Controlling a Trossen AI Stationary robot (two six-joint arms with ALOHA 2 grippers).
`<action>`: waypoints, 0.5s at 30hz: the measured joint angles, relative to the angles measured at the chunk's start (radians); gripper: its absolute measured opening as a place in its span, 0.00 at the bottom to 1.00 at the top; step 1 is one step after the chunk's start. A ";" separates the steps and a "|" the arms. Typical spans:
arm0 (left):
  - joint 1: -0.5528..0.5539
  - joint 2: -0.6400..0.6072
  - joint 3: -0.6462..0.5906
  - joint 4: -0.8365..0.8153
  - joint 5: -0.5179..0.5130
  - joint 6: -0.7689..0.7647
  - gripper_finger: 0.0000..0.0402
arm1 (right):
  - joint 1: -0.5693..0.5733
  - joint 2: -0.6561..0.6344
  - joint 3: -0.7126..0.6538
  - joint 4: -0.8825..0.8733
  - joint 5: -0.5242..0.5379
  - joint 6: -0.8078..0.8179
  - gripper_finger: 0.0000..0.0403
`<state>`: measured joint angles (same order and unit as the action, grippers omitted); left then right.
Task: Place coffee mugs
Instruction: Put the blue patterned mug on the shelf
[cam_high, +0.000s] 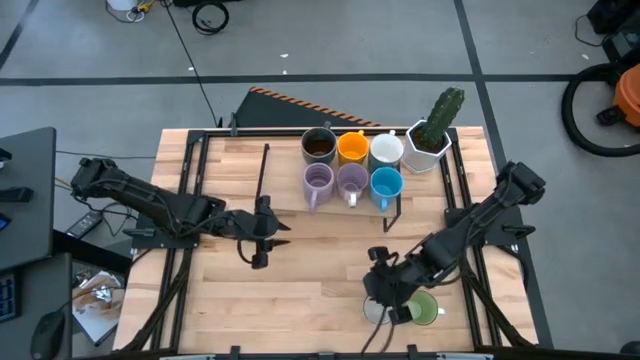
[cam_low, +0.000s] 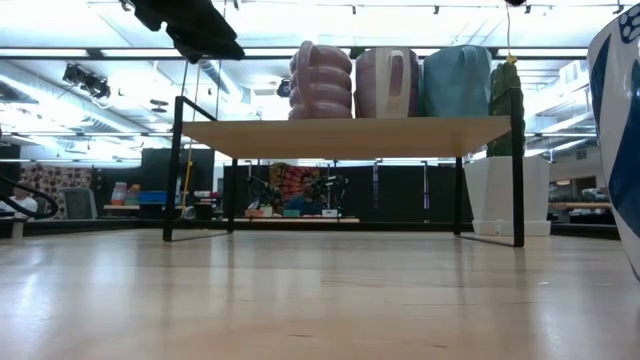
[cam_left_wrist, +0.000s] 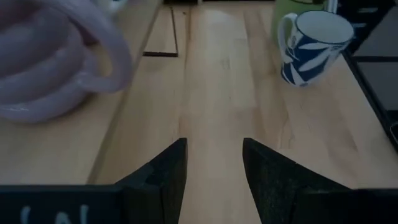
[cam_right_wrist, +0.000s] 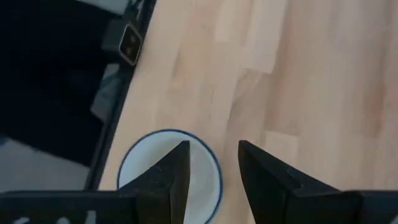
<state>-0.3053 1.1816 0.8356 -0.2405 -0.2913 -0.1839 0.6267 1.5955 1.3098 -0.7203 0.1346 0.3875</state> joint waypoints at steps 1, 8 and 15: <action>-0.002 0.000 0.000 0.000 0.000 -0.010 0.40 | -0.004 0.018 0.015 -0.013 -0.026 0.000 0.35; -0.002 0.000 0.000 0.000 -0.002 -0.014 0.40 | -0.029 0.190 0.181 -0.250 -0.134 -0.054 0.35; -0.003 0.000 0.000 -0.002 -0.003 -0.014 0.40 | -0.058 0.317 0.316 -0.422 -0.163 -0.163 0.35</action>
<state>-0.3082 1.1816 0.8356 -0.2425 -0.2939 -0.1978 0.5689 1.9125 1.6257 -1.1427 -0.0284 0.2243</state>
